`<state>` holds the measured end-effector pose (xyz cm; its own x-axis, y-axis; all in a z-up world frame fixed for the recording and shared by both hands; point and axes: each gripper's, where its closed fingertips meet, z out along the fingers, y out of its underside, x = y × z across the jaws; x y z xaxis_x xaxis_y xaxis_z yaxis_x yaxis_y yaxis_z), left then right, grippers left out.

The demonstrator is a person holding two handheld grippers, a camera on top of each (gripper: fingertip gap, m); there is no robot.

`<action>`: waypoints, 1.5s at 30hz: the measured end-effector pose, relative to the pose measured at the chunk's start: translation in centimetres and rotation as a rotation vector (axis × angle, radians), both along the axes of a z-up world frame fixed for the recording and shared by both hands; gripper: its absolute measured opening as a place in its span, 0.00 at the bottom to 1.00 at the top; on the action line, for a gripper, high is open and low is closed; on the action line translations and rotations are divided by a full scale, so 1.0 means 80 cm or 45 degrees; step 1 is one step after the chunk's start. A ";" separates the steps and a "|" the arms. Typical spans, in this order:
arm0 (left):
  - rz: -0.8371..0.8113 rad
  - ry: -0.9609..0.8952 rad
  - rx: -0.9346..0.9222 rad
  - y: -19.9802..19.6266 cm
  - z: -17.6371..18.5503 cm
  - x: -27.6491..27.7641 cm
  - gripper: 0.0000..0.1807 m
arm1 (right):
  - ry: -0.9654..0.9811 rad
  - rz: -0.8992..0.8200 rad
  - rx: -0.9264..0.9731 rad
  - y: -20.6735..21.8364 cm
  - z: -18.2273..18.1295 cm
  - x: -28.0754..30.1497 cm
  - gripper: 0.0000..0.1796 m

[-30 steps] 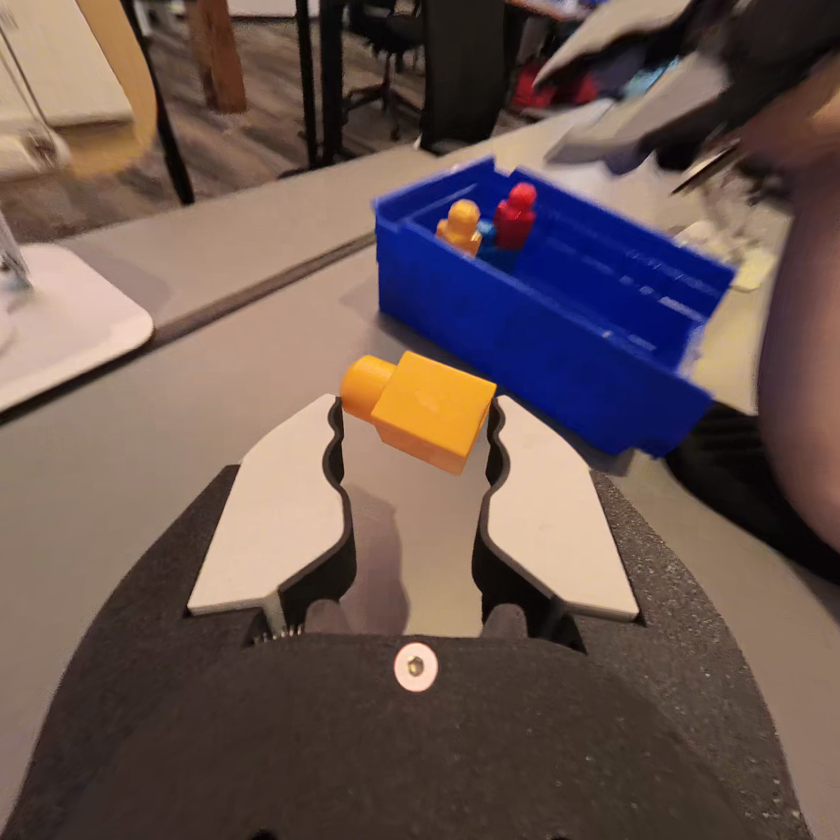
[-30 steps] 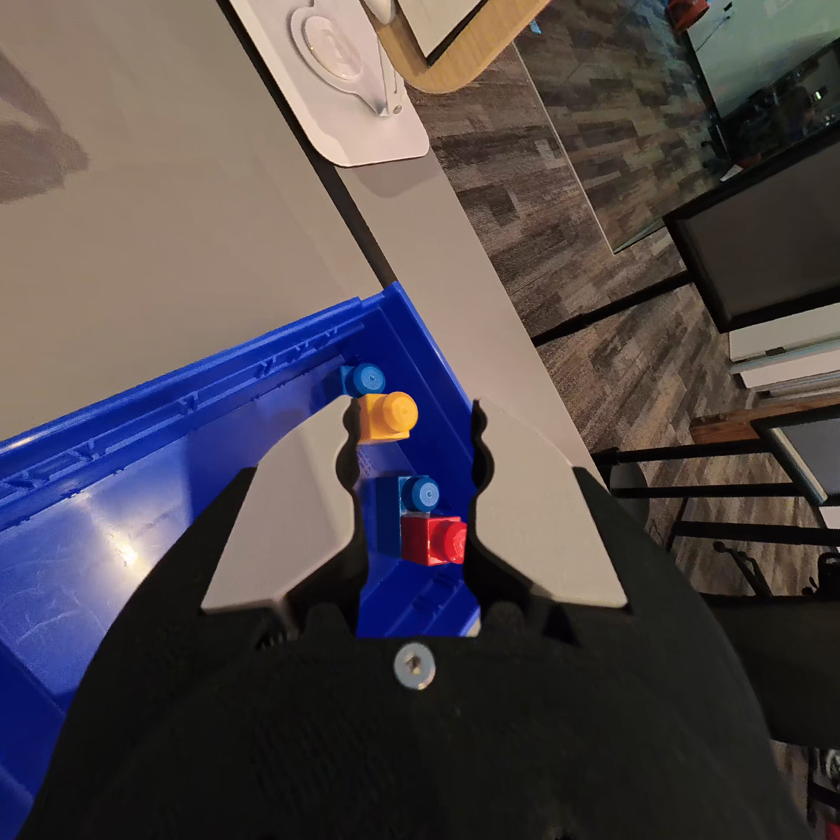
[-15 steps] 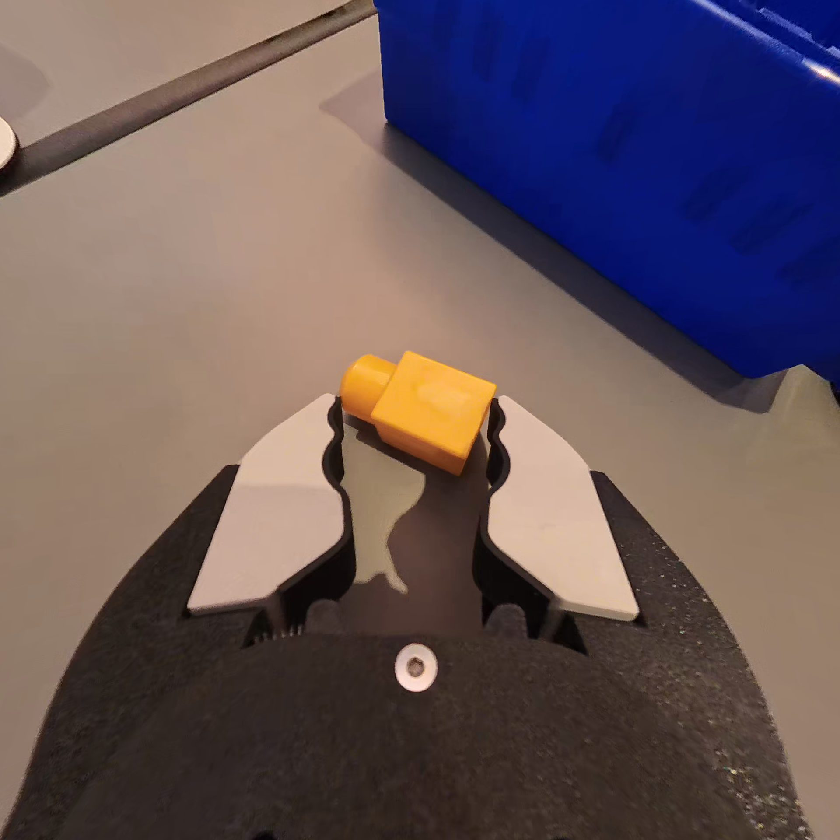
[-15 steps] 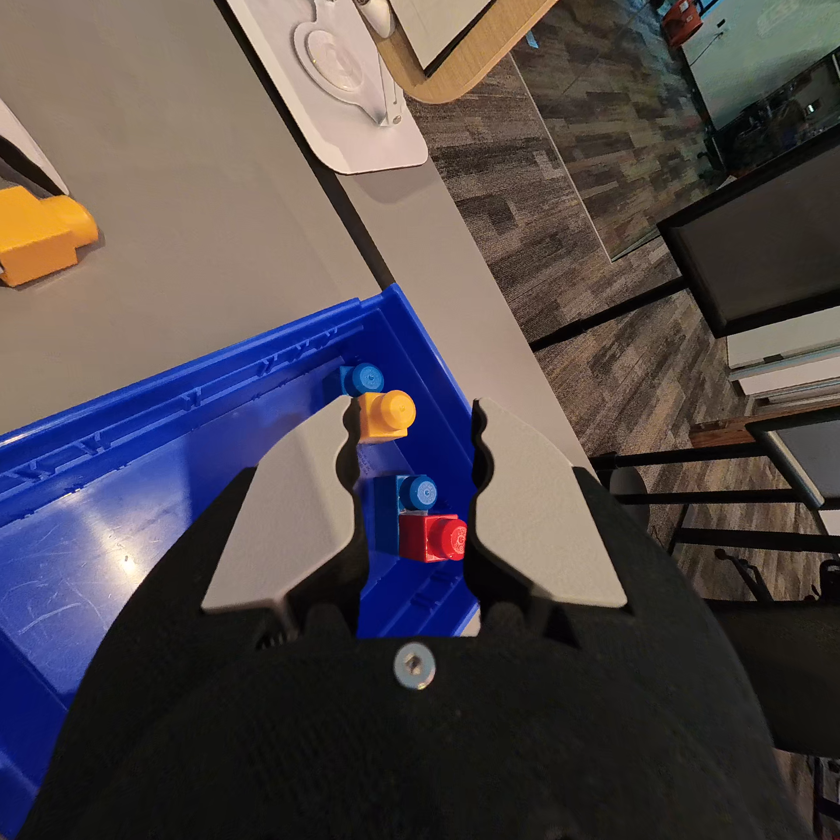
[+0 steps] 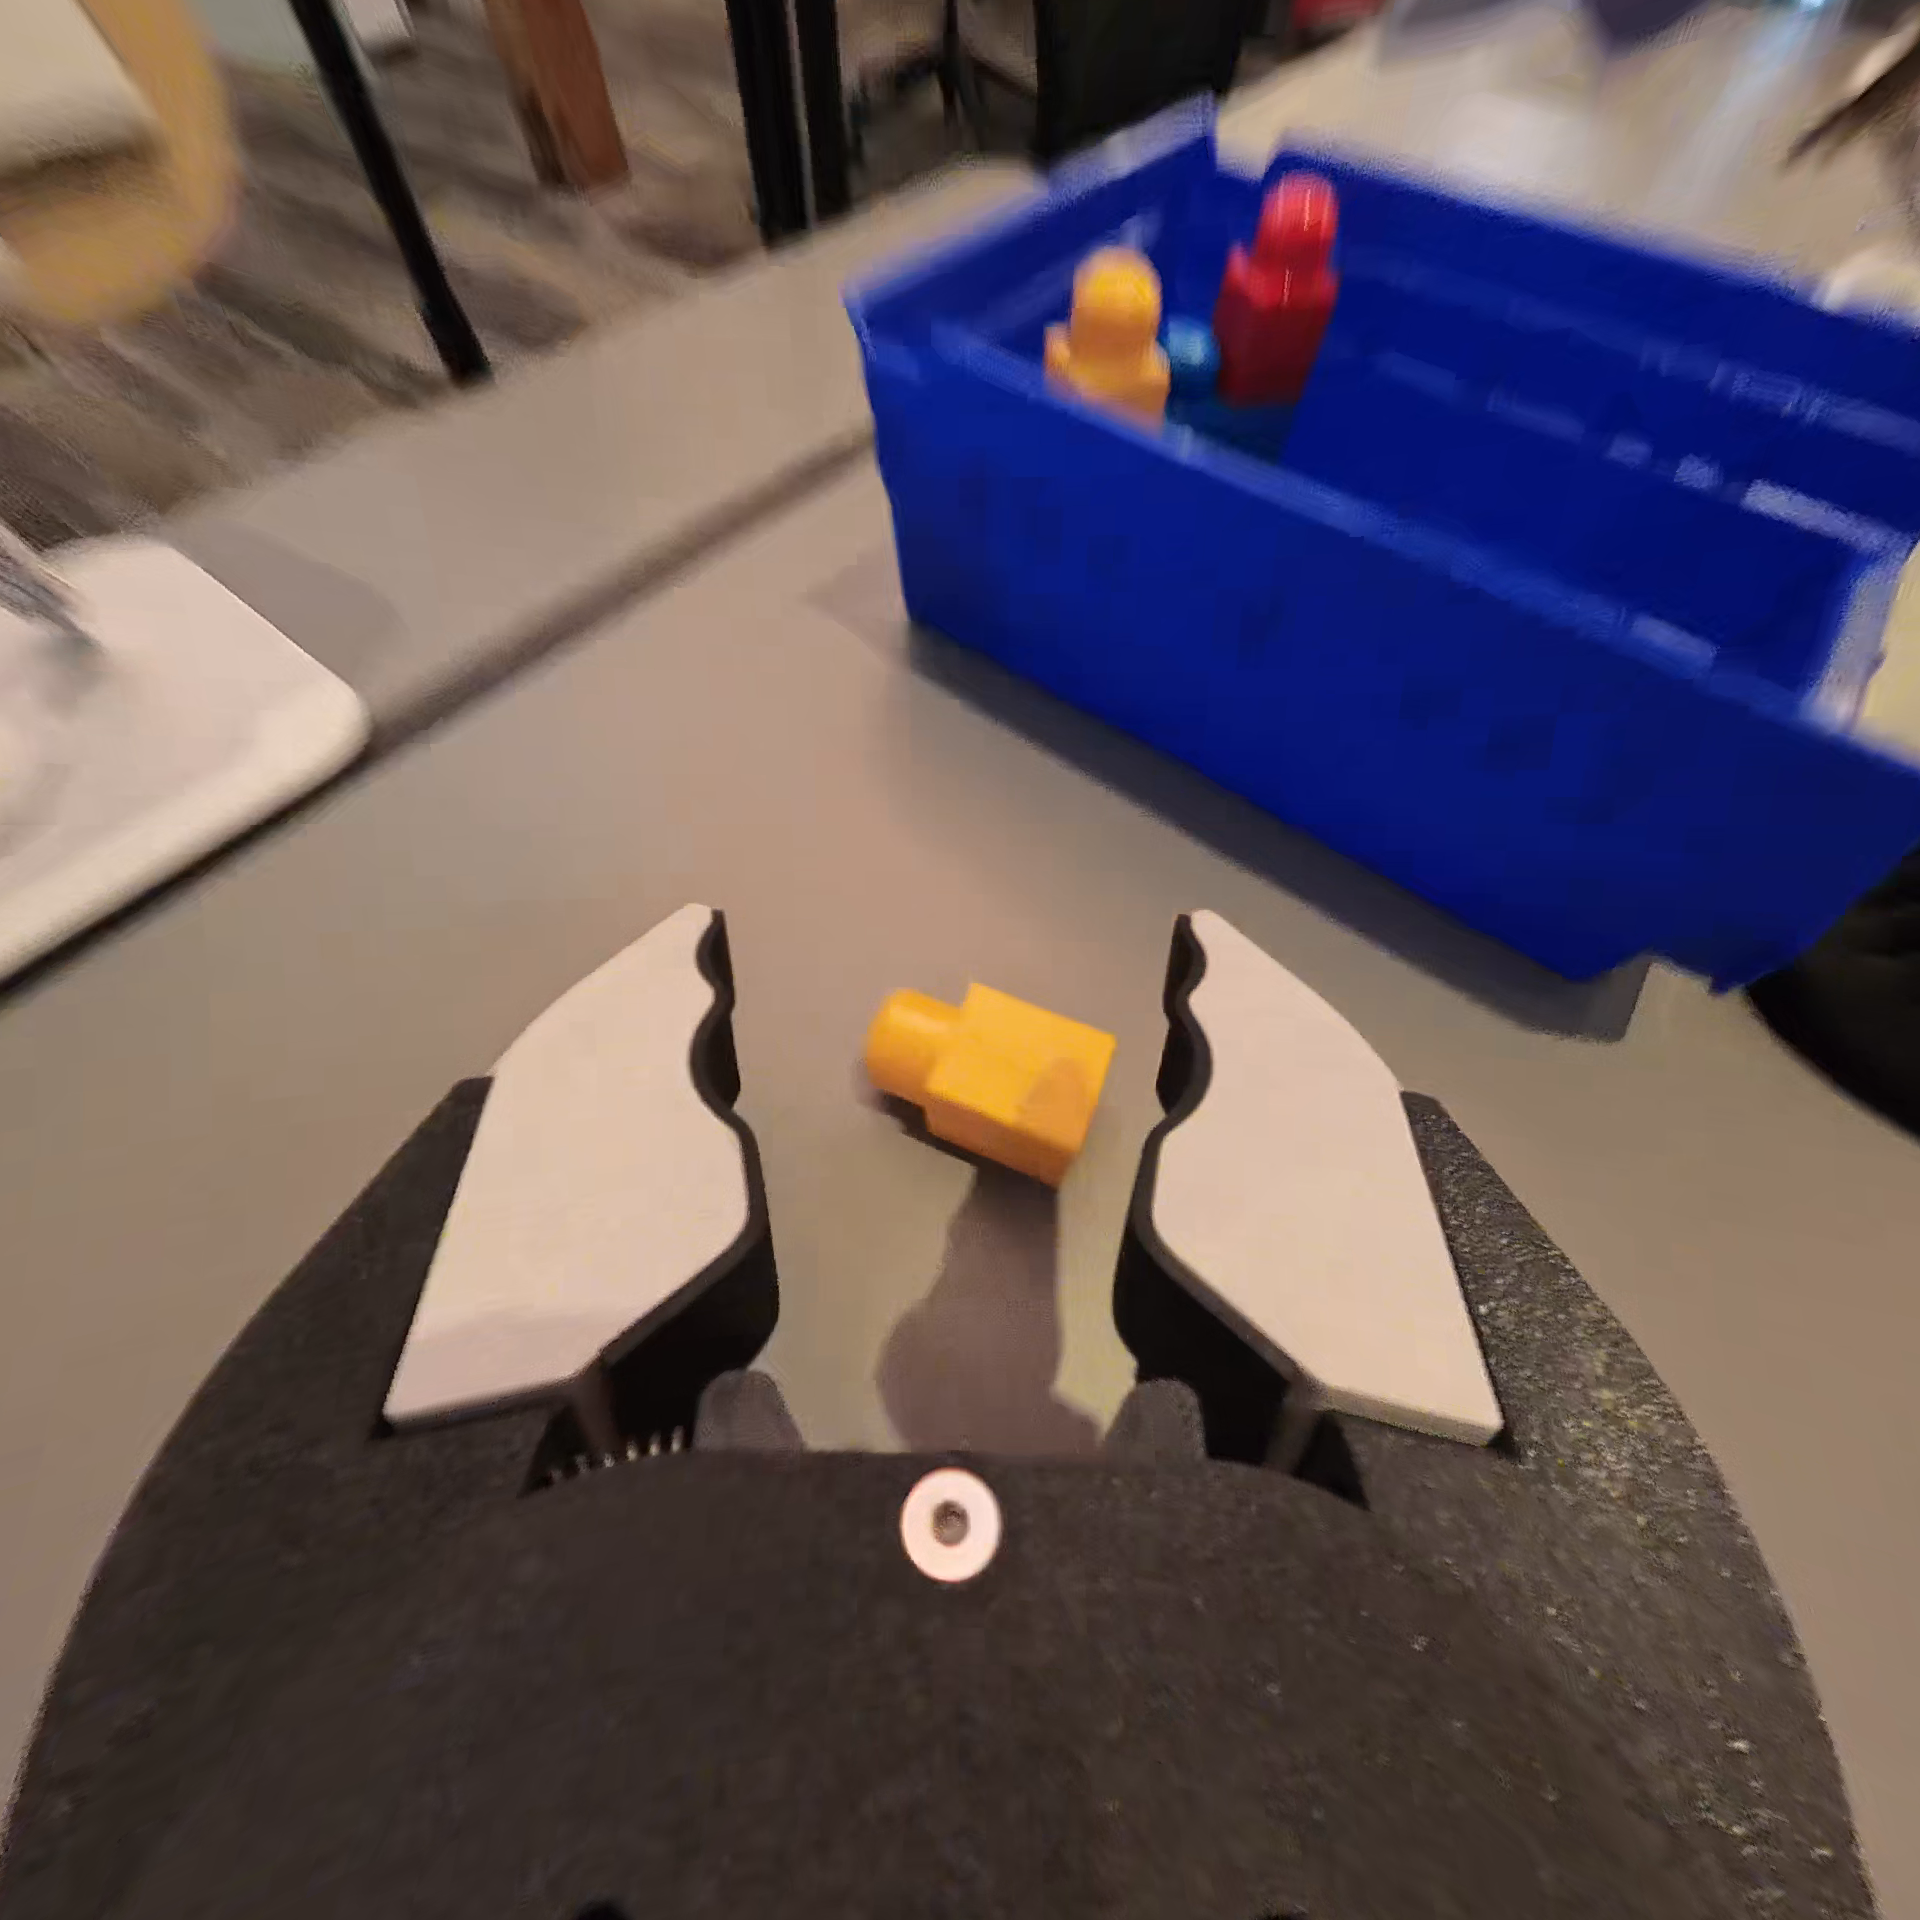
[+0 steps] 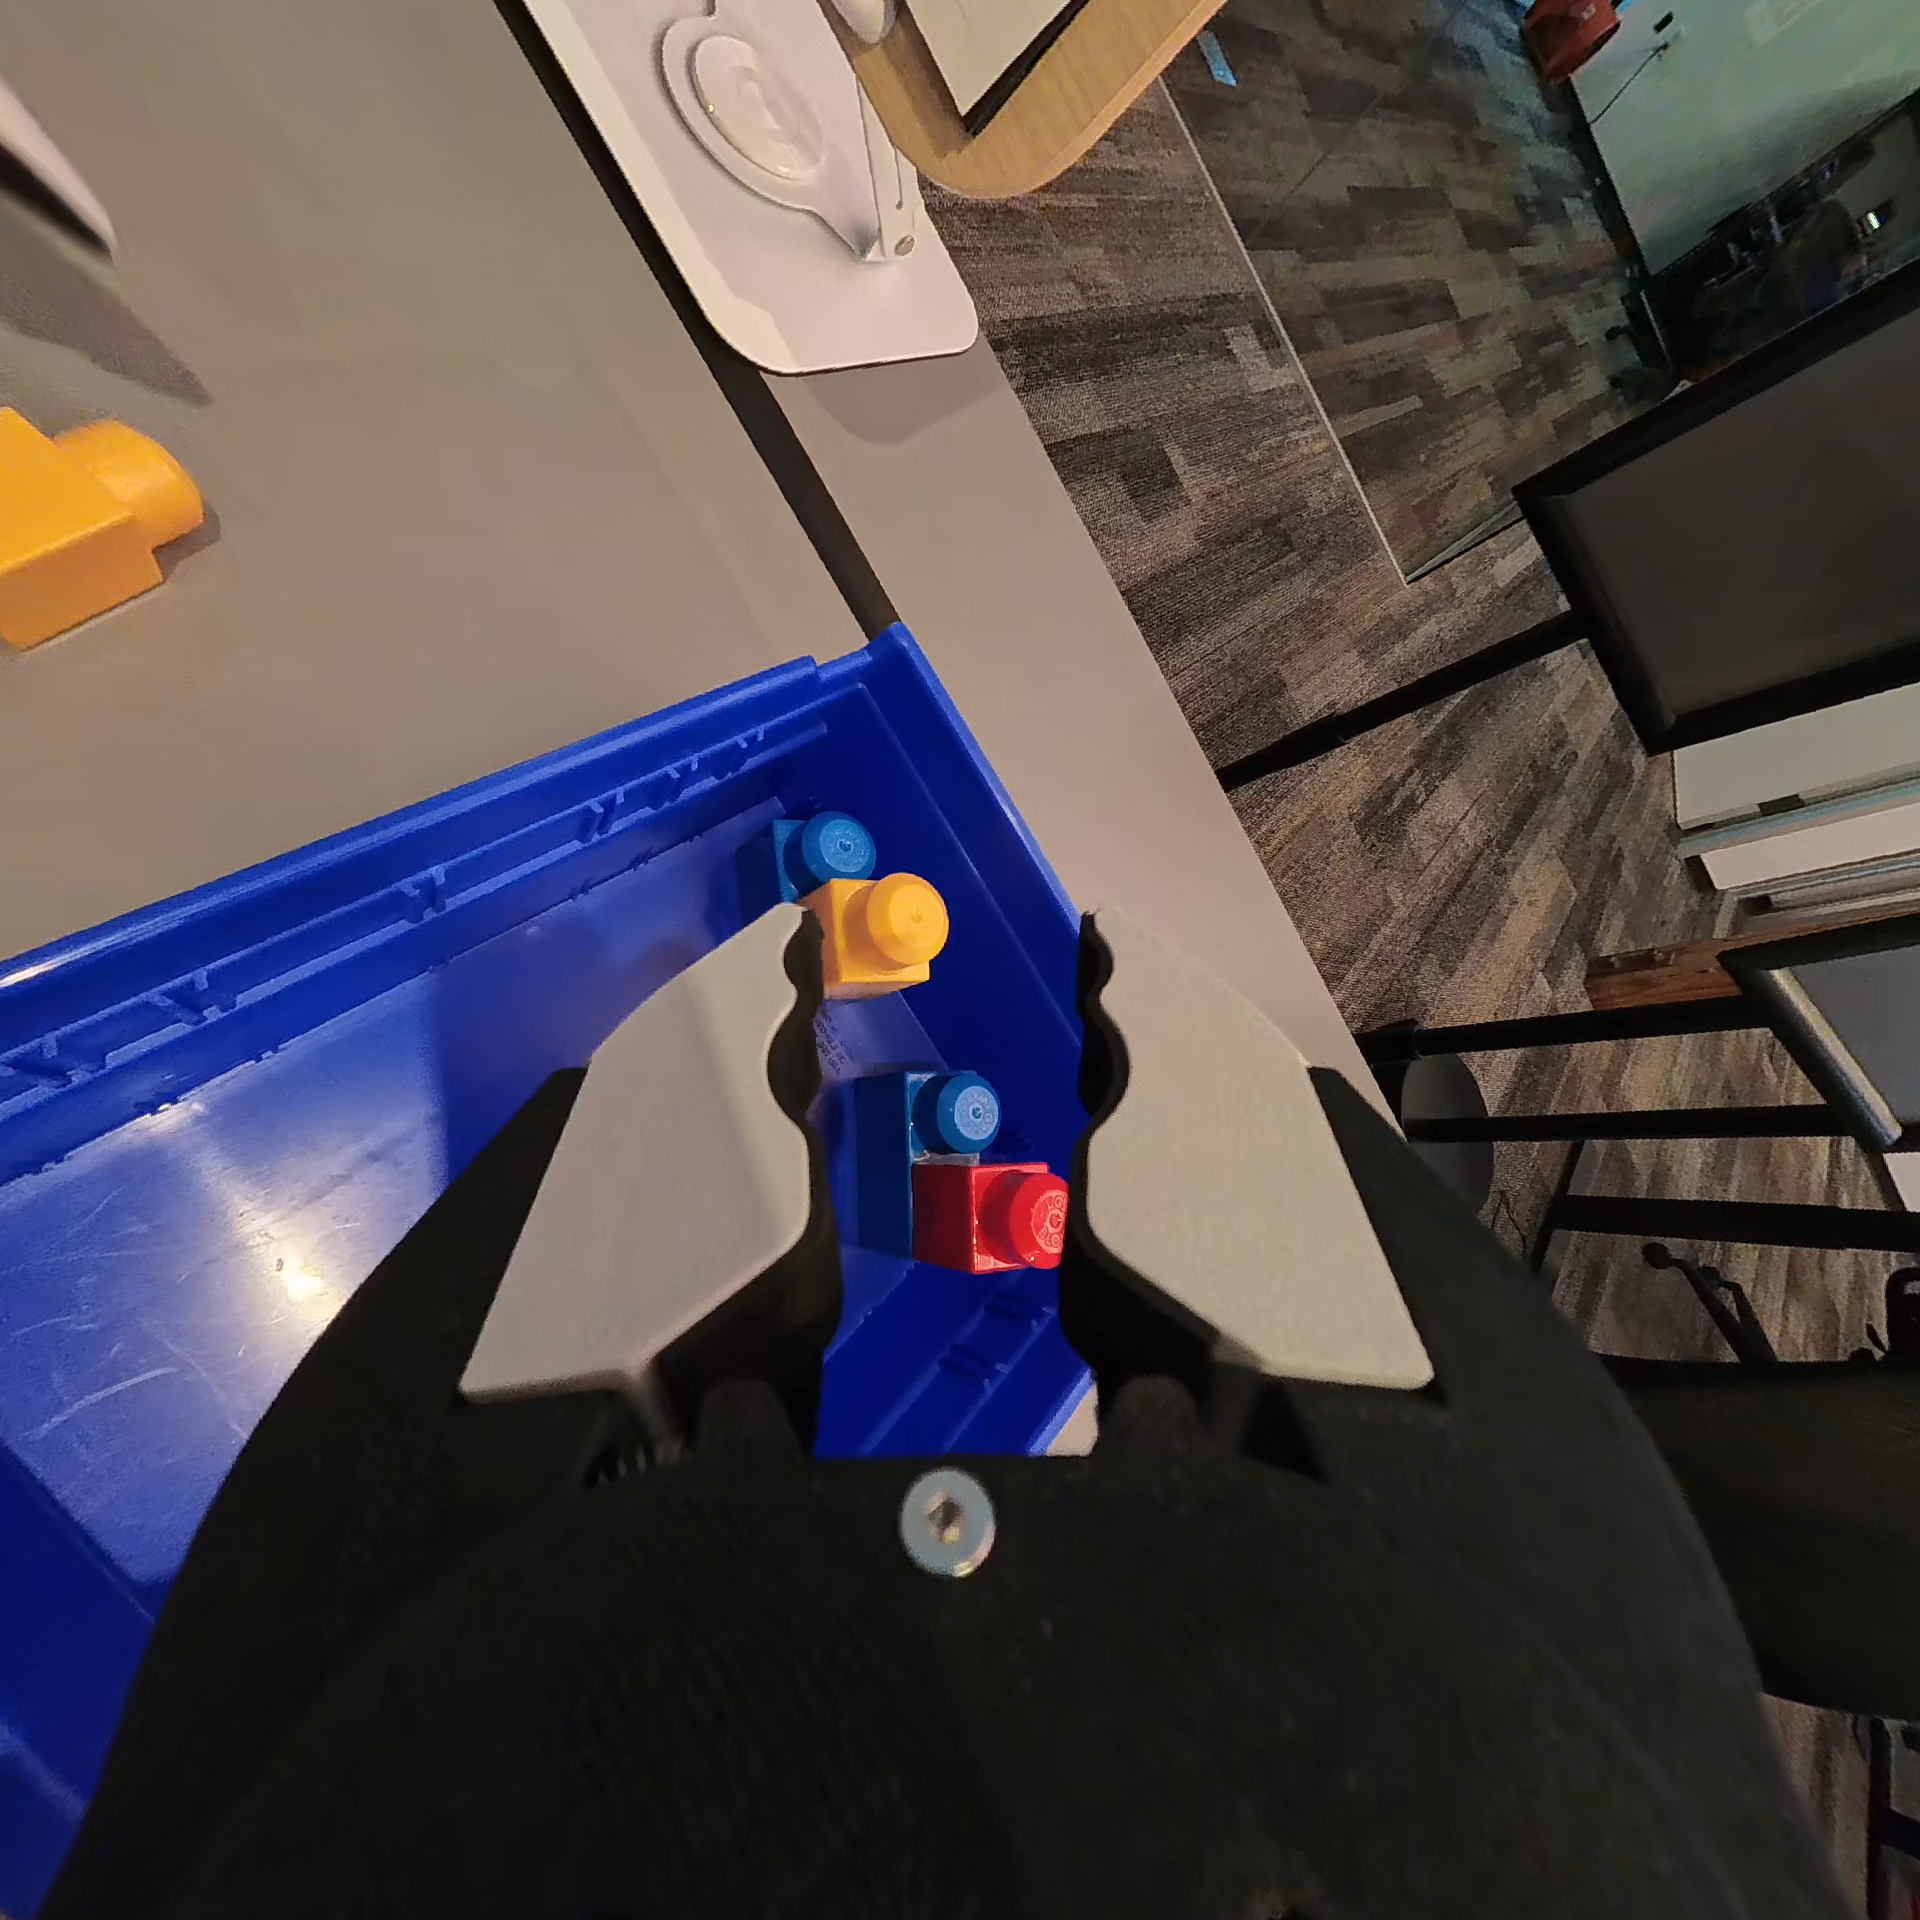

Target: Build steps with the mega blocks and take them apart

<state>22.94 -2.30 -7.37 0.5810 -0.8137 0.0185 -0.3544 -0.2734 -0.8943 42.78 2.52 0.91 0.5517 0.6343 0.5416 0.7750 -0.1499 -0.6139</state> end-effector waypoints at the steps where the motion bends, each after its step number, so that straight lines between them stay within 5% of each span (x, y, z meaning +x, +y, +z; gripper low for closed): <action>1: 0.021 -0.046 0.053 0.004 0.033 -0.012 0.44 | 0.002 0.000 0.002 0.000 0.000 0.000 0.27; 4: 0.112 -0.144 0.183 0.015 0.133 -0.071 0.43 | 0.004 -0.004 0.001 0.001 0.000 0.001 0.26; 7: 0.293 -0.036 0.213 0.035 0.186 -0.170 0.43 | -0.009 -0.008 -0.009 0.002 -0.003 0.001 0.26; 11: 0.749 0.378 0.117 0.064 0.168 -0.352 0.43 | -0.029 -0.004 -0.020 0.002 -0.007 -0.002 0.27; 15: 0.772 0.425 -0.118 0.069 0.117 -0.438 0.38 | -0.036 -0.001 -0.034 0.001 -0.011 -0.003 0.27; 23: 0.279 0.816 0.045 0.065 0.034 -0.456 0.50 | -0.011 -0.009 -0.051 -0.001 -0.014 0.003 0.27; 33: 0.227 1.024 -0.050 0.081 -0.031 -0.477 0.55 | -0.012 0.002 -0.078 -0.001 -0.021 0.000 0.27; 45: 0.270 0.987 0.101 0.092 -0.006 -0.476 0.44 | -0.034 0.020 -0.110 -0.002 -0.029 -0.005 0.26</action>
